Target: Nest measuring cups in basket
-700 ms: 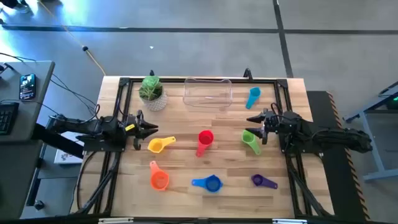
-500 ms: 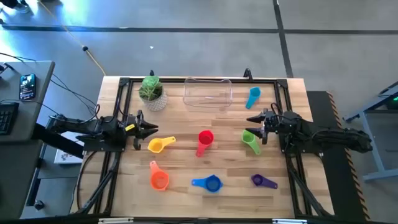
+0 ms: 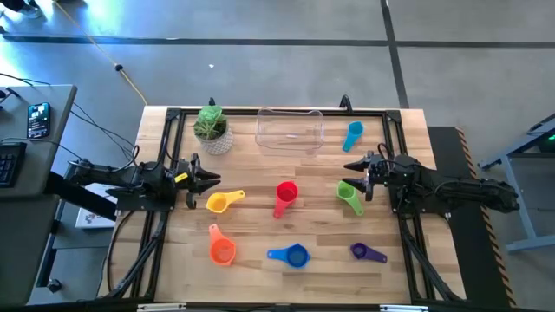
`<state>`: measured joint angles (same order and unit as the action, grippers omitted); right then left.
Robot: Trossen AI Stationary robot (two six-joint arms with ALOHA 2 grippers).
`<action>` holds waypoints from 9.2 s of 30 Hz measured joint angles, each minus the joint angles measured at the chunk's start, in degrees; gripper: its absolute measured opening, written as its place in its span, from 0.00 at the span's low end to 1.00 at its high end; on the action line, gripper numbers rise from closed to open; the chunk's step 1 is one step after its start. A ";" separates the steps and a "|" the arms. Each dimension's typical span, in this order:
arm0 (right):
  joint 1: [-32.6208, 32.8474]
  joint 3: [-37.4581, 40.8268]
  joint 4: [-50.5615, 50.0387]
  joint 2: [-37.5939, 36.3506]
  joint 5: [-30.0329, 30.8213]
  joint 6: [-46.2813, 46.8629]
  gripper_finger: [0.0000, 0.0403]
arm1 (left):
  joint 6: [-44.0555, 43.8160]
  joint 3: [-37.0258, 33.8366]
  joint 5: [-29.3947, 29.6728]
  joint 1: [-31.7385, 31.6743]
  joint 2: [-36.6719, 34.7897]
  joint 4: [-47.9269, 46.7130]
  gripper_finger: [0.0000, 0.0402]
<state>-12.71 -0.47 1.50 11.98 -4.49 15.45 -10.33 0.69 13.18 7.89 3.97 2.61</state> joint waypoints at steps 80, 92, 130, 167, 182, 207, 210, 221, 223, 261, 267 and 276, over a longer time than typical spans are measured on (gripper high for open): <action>0.00 0.00 0.02 -0.02 -0.01 0.04 0.66 | -6.35 0.00 0.00 0.01 -0.01 0.00 0.17; 0.00 0.00 0.00 -0.02 0.00 0.08 0.66 | -8.91 0.00 0.22 0.01 -0.02 0.02 0.17; 0.01 0.00 0.01 -0.01 -0.01 13.04 0.66 | -25.70 0.00 8.73 0.01 -0.02 6.39 0.17; -0.03 -4.10 11.28 0.00 15.09 32.12 0.66 | -16.03 15.35 10.26 0.01 8.51 10.58 0.17; -0.03 -16.73 12.84 -0.02 17.97 24.57 0.66 | -9.95 30.48 15.38 -0.68 31.99 3.41 0.17; 0.00 -28.74 -6.55 12.33 17.79 23.07 0.66 | -24.11 44.03 4.81 -16.54 60.53 1.41 0.35; 0.00 -28.74 -6.56 13.43 17.69 23.14 0.66 | -24.16 45.79 3.10 -16.45 64.34 1.52 0.34; 0.00 -28.74 -6.67 14.76 13.88 23.16 0.66 | -24.26 51.22 -2.23 -15.48 77.13 0.69 0.30; 0.00 -28.74 -6.68 14.76 13.38 23.12 0.66 | -25.03 51.64 -2.22 -14.95 78.78 0.52 0.30; 0.00 -28.74 -13.77 14.74 9.86 23.07 0.66 | -23.50 56.22 -3.93 -10.85 95.95 -5.06 0.30; 0.00 -28.74 -13.98 14.74 9.86 23.07 0.66 | -23.52 56.22 -4.08 -10.70 95.95 -7.20 0.30; 0.00 -28.74 -14.25 14.74 9.86 23.07 0.66 | -23.52 56.10 -5.39 -10.72 97.66 -6.76 0.30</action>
<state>-12.71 -29.21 -12.75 26.72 5.37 38.52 -33.85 56.79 7.79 -2.83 101.62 -4.15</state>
